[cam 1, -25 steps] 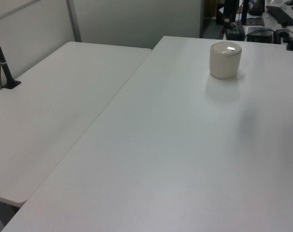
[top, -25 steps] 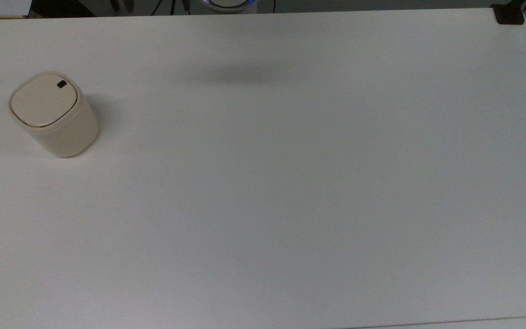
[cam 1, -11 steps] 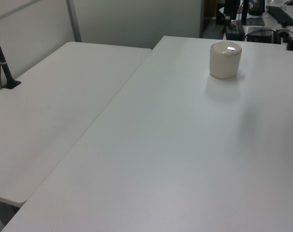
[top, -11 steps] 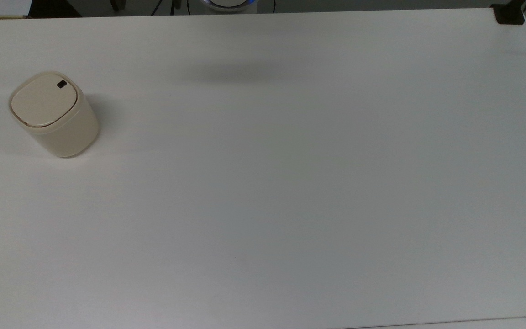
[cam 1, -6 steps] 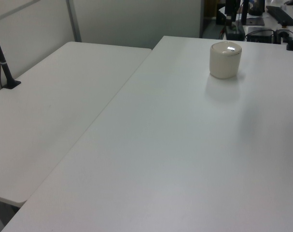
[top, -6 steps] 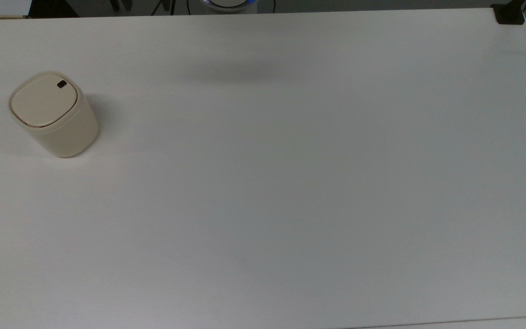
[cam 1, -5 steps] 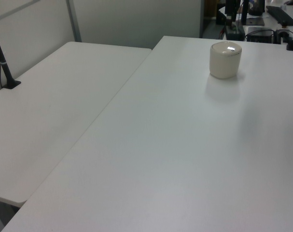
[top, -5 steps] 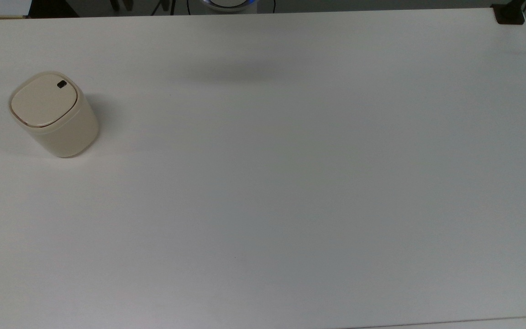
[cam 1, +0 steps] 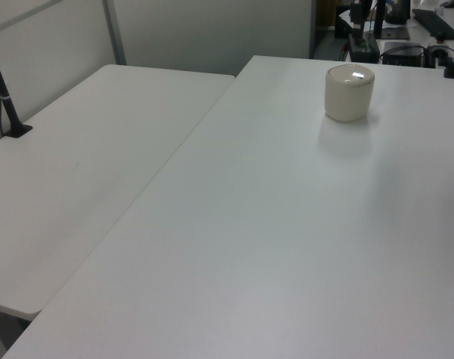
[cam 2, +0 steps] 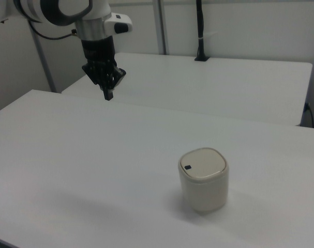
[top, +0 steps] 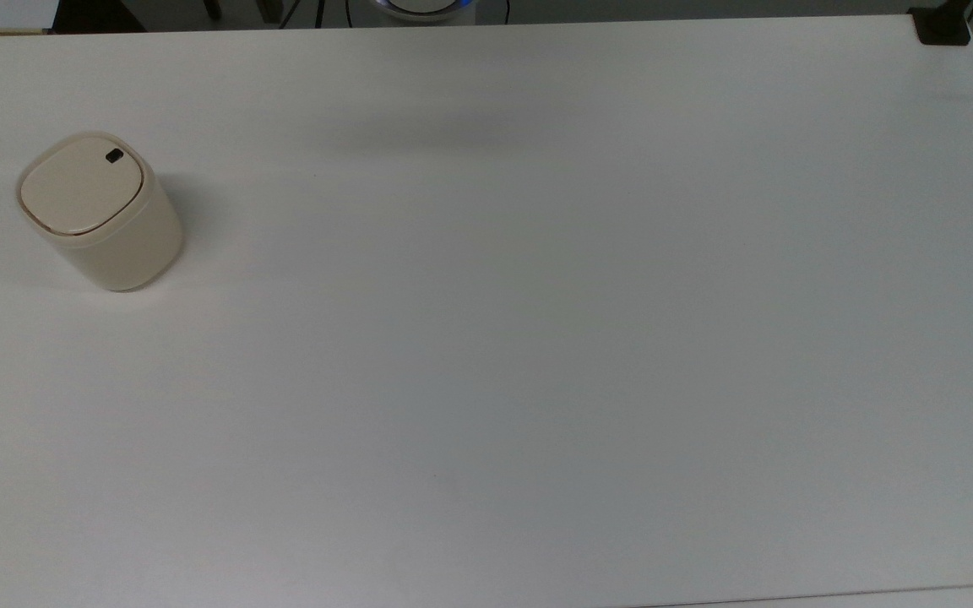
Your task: Open the trash bin
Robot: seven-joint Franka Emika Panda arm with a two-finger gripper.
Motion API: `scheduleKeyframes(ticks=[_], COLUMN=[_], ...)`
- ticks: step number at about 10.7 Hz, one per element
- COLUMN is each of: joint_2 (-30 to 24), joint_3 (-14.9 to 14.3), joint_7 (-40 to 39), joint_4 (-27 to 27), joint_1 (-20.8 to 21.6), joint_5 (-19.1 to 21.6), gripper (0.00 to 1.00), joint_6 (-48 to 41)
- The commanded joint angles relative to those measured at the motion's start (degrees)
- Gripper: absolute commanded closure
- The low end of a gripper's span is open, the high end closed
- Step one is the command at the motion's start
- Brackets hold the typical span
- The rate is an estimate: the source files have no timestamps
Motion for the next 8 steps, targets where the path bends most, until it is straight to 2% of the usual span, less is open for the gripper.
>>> scheduleKeyframes(ticks=[1, 3, 5, 6, 7, 8], joint_2=[-0.50, -0.50, -0.41, -0.15, 0.29, 1.42], joint_3=[-1.07, -1.34, -1.87, -1.87, -2.65, -5.44], joint_7=[0.85, 2.25, 9.43, 11.03, 12.00, 12.01], joint_4=[-0.12, 0.06, 1.29, 1.29, 1.29, 1.29], joint_1=[0.68, 0.59, 0.68, 0.85, 0.68, 0.85], joint_5=[-1.00, -1.00, -1.61, -3.27, -3.81, -3.90], gripper=[0.98, 1.00, 1.00, 1.00, 1.00, 1.00], joint_6=[-0.57, -0.75, -1.80, -1.80, -1.37, -0.41])
